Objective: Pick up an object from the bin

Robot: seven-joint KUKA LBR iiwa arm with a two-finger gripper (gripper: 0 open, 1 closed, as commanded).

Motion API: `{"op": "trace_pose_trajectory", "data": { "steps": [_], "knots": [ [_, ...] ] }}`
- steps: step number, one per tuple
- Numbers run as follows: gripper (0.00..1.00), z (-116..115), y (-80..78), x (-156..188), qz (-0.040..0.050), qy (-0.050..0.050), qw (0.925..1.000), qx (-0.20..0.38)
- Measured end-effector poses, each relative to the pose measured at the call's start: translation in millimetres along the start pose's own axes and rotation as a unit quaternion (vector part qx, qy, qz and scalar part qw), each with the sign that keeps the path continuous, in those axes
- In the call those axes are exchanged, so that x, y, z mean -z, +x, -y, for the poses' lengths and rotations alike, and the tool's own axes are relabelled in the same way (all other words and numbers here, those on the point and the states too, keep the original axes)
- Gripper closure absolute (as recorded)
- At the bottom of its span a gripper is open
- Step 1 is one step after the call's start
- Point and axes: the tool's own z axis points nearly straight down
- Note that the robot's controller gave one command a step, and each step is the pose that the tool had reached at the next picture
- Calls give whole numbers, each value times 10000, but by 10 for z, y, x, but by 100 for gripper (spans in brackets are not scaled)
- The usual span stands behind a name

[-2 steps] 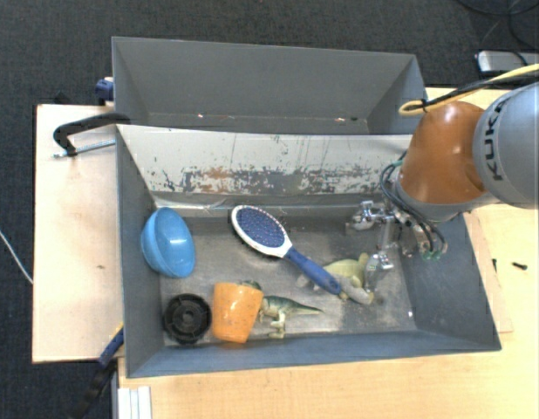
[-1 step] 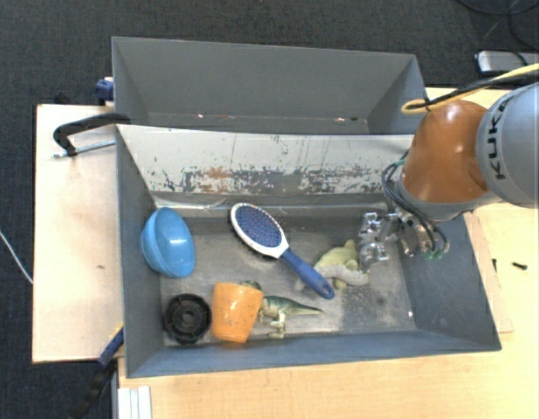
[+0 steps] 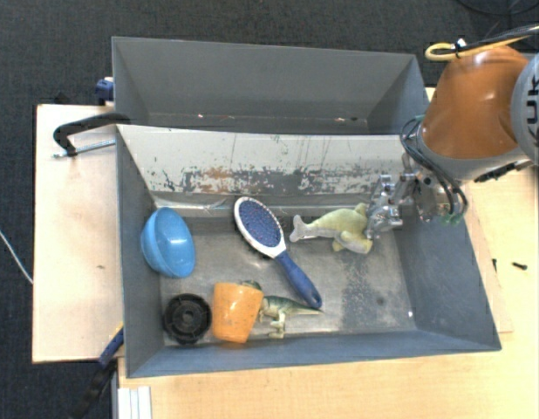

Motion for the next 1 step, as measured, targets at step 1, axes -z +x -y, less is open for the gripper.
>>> {"op": "trace_pose_trajectory", "data": {
  "steps": [1],
  "knots": [
    [100,16,-65,724,6,3,9999,-159]
  ]
}}
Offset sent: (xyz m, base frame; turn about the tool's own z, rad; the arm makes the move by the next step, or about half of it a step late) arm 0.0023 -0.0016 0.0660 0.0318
